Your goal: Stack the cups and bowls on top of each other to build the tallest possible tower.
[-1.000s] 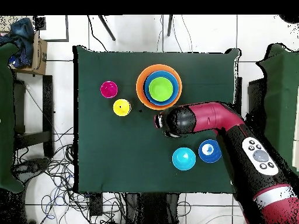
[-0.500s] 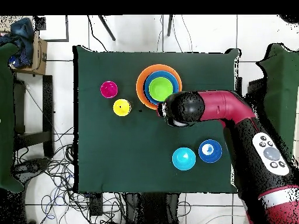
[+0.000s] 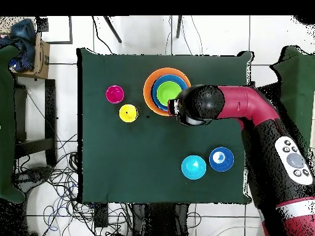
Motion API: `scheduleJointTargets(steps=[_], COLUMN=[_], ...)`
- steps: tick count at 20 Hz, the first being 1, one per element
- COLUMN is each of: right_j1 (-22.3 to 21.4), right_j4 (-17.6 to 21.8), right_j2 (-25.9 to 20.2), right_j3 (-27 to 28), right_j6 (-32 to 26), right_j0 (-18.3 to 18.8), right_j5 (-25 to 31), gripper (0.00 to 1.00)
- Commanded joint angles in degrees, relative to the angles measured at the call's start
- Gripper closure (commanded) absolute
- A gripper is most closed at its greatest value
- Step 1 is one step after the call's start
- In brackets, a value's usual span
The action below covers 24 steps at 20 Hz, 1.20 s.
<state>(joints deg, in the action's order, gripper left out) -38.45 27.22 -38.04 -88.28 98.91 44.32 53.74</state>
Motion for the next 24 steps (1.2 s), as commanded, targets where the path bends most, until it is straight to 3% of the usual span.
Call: scheduleJointTargets(steps=[1,12,24], right_j1=[1.2,3.9,6.0], right_j4=[-1.2,-1.8,-1.0], right_j2=[-1.9,-1.4,0.5], right_j3=[5.8,12.6,16.5], right_j6=[-10.2,-8.7,-5.8], right_j0=[-0.8,-2.5,-5.3], right_j5=[7.5,10.4,11.1], gripper=[1.00,1.00,1.00])
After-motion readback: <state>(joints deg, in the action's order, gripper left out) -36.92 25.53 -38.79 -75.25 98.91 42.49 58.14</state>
